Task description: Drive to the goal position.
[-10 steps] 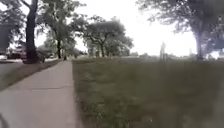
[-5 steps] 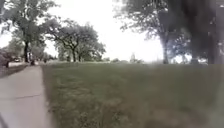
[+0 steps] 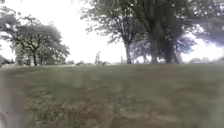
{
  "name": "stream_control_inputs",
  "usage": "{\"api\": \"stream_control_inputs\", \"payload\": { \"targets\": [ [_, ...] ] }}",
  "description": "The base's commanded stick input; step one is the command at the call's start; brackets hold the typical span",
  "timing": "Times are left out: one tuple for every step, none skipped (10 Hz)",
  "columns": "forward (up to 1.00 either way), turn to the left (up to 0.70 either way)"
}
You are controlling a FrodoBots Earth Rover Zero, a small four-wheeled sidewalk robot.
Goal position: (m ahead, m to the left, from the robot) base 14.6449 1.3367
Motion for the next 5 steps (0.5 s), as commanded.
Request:
{"api": "stream_control_inputs", "payload": {
  "targets": [
    [1.00, 0.00],
    [1.00, 0.00],
    [1.00, 0.00],
    [1.00, 0.00],
    [1.00, 0.00]
  ]
}}
